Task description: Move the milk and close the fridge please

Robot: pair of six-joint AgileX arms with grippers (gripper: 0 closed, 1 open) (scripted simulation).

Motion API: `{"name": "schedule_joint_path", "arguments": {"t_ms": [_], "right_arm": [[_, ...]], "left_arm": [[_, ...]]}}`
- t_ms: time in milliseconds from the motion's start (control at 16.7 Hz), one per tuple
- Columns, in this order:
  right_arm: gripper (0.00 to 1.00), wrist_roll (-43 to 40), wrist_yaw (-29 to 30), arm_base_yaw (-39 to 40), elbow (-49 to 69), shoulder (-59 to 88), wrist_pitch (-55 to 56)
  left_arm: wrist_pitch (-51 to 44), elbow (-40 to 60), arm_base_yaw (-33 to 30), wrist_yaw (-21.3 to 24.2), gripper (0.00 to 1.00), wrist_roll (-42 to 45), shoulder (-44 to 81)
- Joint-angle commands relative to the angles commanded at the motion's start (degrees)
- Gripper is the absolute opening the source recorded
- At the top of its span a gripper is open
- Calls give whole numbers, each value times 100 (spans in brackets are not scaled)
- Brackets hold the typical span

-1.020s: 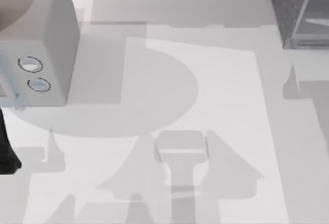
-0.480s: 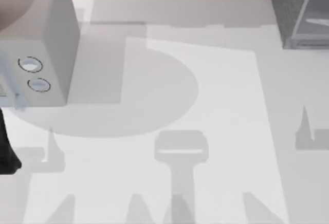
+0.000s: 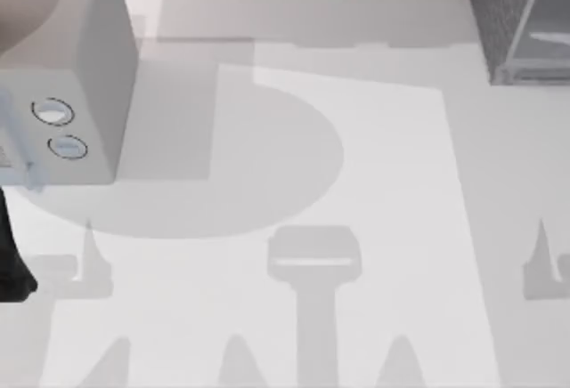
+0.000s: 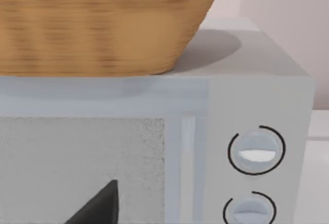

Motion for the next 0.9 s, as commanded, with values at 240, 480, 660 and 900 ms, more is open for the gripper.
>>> {"name": "schedule_joint_path", "arguments": {"t_ms": [240,480,660,900], "right_arm": [[100,-1,-3,9,13,21,10],[100,-1,6,-1,236,-252,-368],[100,-14,14,-11,716,-835,-1284],[100,-83,22,-24,1595,-1900,-3196]], "left_arm": [[0,0,0,0,100,0,0],[0,0,0,0,100,0,0],[0,0,0,0,100,0,0],[0,0,0,0,100,0,0]]}}
